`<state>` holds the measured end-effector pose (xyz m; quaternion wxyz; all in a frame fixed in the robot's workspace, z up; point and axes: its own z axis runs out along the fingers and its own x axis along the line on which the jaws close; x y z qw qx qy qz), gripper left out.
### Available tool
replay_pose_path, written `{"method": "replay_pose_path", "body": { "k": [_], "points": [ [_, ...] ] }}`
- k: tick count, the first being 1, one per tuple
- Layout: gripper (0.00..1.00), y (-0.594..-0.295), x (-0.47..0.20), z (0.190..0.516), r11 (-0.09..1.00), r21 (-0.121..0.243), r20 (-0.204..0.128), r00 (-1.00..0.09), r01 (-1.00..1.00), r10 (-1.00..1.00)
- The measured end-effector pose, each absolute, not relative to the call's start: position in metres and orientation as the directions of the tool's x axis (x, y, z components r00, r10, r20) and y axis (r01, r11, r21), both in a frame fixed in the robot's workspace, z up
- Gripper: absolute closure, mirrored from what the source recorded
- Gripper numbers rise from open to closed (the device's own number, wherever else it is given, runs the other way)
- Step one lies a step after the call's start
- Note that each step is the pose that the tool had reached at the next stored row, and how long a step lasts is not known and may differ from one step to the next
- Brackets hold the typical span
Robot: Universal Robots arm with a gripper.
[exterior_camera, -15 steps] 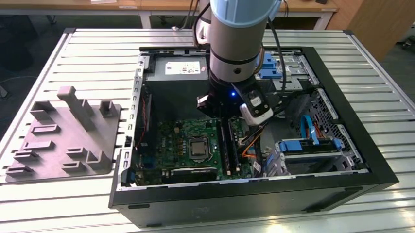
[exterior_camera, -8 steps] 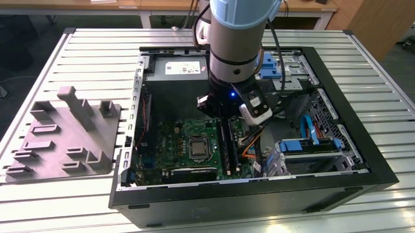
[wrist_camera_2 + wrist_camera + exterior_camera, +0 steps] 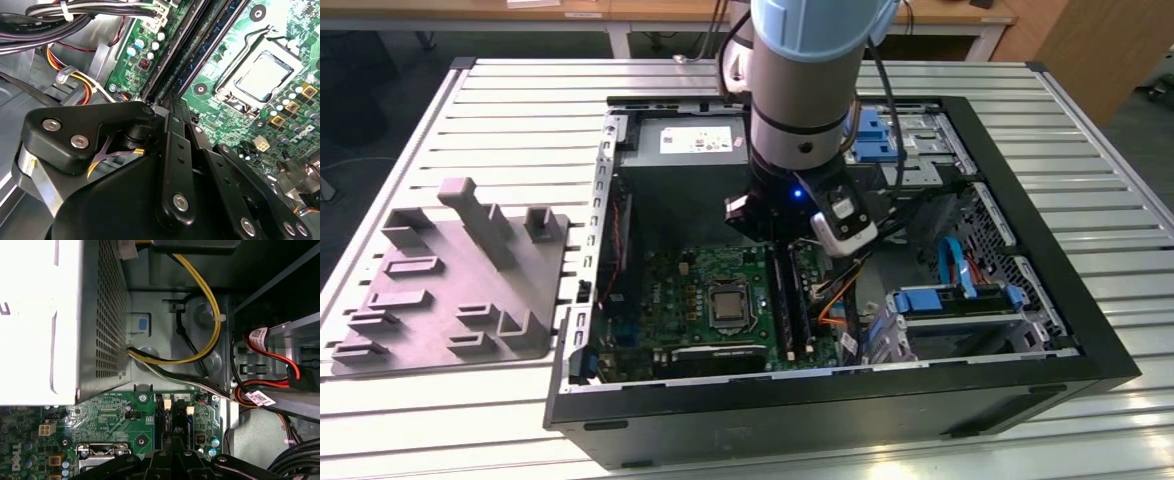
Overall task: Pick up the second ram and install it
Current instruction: 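Press down the second ram until it locks into place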
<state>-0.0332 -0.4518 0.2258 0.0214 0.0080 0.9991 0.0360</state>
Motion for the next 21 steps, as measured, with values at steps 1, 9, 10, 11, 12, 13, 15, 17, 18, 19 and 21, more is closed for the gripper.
{"method": "replay_pose_path", "body": {
  "k": [1, 9, 10, 11, 12, 13, 15, 17, 18, 19, 21],
  "points": [
    [0.9, -0.4518, -0.0332, 0.2258, 0.997, 0.072, -0.042, -0.999, 0.014, 0.018],
    [0.9, -0.4518, -0.0332, 0.223, 0.997, 0.072, -0.042, -0.999, 0.014, 0.017],
    [0.9, -0.4518, -0.0333, 0.223, 0.997, 0.072, -0.042, -0.999, 0.014, 0.018],
    [0.9, -0.4518, -0.0332, 0.2227, 0.997, 0.072, -0.042, -0.999, 0.014, 0.018],
    [0.9, -0.4517, -0.0332, 0.2216, 0.997, 0.073, -0.042, -0.999, 0.014, 0.018],
    [0.9, -0.4518, -0.0333, 0.2207, 0.997, 0.072, -0.042, -0.999, 0.014, 0.018],
    [0.9, -0.4519, -0.0333, 0.2203, 0.997, 0.072, -0.042, -0.999, 0.014, 0.018],
    [0.9, -0.4518, -0.0333, 0.2202, 0.997, 0.072, -0.042, -0.999, 0.014, 0.018],
    [0.9, -0.4518, -0.0333, 0.2198, 0.997, 0.073, -0.042, -0.999, 0.014, 0.018],
    [0.9, -0.4518, -0.0333, 0.219, 0.997, 0.072, -0.042, -0.999, 0.014, 0.018],
    [0.9, -0.4519, -0.0334, 0.2184, 0.997, 0.072, -0.042, -0.999, 0.014, 0.017]
  ]
}}
